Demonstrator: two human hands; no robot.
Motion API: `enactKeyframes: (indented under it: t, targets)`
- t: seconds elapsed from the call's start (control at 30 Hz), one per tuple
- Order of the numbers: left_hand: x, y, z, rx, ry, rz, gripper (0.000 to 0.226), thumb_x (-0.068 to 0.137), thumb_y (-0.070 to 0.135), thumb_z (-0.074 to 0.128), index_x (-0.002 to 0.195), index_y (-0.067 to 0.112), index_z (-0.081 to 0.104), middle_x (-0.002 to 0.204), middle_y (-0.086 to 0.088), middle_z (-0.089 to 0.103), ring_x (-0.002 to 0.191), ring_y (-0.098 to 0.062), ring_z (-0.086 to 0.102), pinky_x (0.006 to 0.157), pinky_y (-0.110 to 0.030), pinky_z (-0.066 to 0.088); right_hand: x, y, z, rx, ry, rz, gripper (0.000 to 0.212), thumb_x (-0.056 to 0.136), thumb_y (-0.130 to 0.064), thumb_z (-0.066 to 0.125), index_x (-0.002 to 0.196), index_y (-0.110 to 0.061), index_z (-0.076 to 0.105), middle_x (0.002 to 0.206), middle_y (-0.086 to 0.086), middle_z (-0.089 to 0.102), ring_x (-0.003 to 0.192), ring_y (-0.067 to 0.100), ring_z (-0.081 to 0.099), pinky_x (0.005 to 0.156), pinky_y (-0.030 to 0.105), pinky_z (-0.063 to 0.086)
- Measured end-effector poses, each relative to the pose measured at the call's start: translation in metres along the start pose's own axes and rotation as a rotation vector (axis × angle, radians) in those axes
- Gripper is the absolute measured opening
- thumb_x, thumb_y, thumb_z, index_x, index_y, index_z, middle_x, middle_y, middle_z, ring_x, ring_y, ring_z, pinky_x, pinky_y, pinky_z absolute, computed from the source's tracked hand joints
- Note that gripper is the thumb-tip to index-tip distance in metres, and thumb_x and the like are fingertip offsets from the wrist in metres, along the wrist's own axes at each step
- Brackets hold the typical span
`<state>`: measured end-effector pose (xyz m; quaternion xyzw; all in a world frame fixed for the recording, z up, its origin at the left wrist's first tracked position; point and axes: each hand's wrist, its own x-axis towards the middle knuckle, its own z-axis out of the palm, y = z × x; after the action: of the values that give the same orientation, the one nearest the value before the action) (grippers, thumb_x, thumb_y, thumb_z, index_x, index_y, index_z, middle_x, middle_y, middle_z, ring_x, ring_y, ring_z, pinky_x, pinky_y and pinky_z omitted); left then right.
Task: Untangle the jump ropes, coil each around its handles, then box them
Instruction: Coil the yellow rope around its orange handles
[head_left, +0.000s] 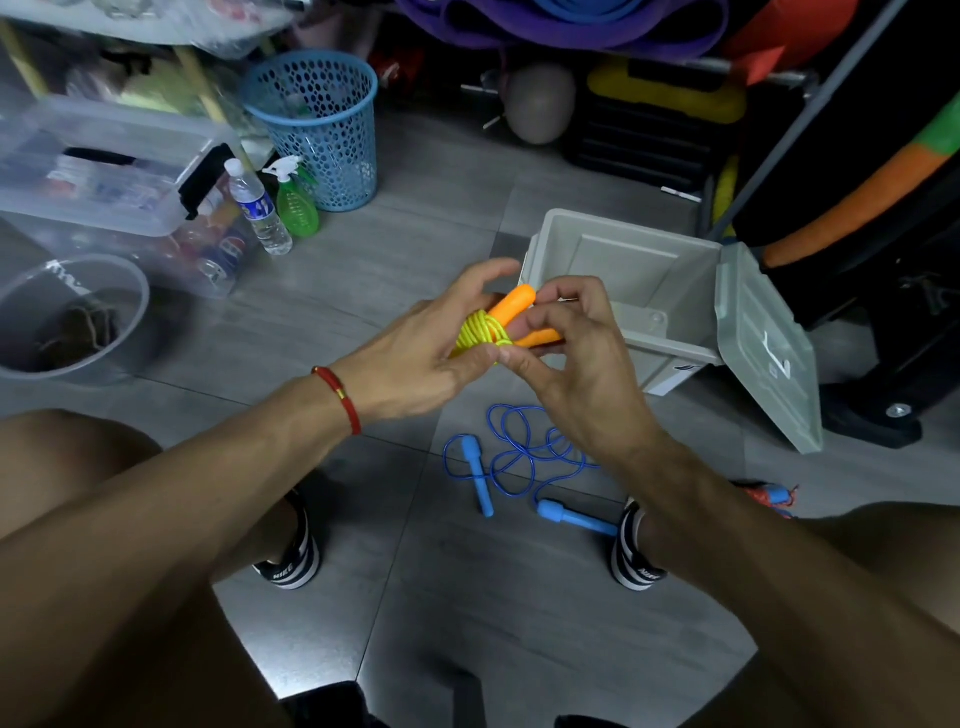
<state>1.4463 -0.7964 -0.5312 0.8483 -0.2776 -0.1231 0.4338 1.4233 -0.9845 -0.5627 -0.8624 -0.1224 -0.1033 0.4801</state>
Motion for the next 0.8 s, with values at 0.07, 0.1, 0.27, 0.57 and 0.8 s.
enactKeyframes:
  t: [0.07, 0.1, 0.27, 0.57, 0.8]
  targets:
    - [-0.002, -0.002, 0.000, -0.028, -0.011, -0.010, 0.063, 0.096, 0.026, 0.060, 0.148, 0.035, 0.025, 0.127, 0.004, 0.063, 0.111, -0.014, 0.064, 0.097, -0.041, 0.051, 0.000, 0.001, -0.002, -0.066, -0.057, -0.024, 0.021, 0.087, -0.021, 0.078, 0.101, -0.009, 0.068, 0.121, 0.002, 0.044, 0.099, 0.006, 0.056, 0.082, 0.015, 0.052]
    - [-0.002, -0.002, 0.000, -0.046, -0.017, -0.011, 0.062, 0.097, 0.022, 0.061, 0.147, 0.034, 0.026, 0.126, 0.005, 0.065, 0.108, -0.012, 0.065, 0.094, -0.036, 0.051, 0.000, 0.001, -0.003, -0.090, -0.074, -0.041, 0.020, 0.088, -0.021, 0.076, 0.101, -0.009, 0.067, 0.121, 0.003, 0.043, 0.100, 0.005, 0.055, 0.082, 0.016, 0.052]
    - [-0.004, -0.002, 0.000, -0.125, -0.058, 0.010, 0.054, 0.097, 0.009, 0.061, 0.138, 0.025, 0.030, 0.117, 0.002, 0.069, 0.093, -0.008, 0.067, 0.081, -0.019, 0.046, -0.002, -0.001, -0.006, -0.158, -0.132, -0.086, 0.017, 0.091, -0.019, 0.072, 0.097, -0.007, 0.062, 0.121, 0.004, 0.037, 0.099, -0.002, 0.049, 0.080, 0.009, 0.048]
    - [-0.002, -0.006, 0.007, 0.064, 0.051, 0.022, 0.020, 0.096, 0.026, 0.062, 0.110, 0.031, 0.047, 0.087, 0.007, 0.066, 0.076, -0.019, 0.062, 0.070, -0.042, 0.053, -0.011, -0.003, 0.004, -0.218, 0.038, -0.008, 0.010, 0.092, -0.012, 0.069, 0.096, -0.007, 0.063, 0.123, 0.004, 0.044, 0.097, 0.015, 0.059, 0.087, 0.035, 0.056]
    - [0.005, -0.007, 0.013, -0.010, 0.136, 0.009, 0.012, 0.095, 0.023, 0.062, 0.103, 0.026, 0.054, 0.090, 0.006, 0.069, 0.085, -0.018, 0.066, 0.077, -0.042, 0.056, -0.007, 0.000, 0.000, -0.119, 0.089, 0.004, 0.011, 0.091, -0.014, 0.073, 0.096, -0.005, 0.069, 0.123, 0.002, 0.054, 0.095, 0.008, 0.064, 0.087, 0.019, 0.054]
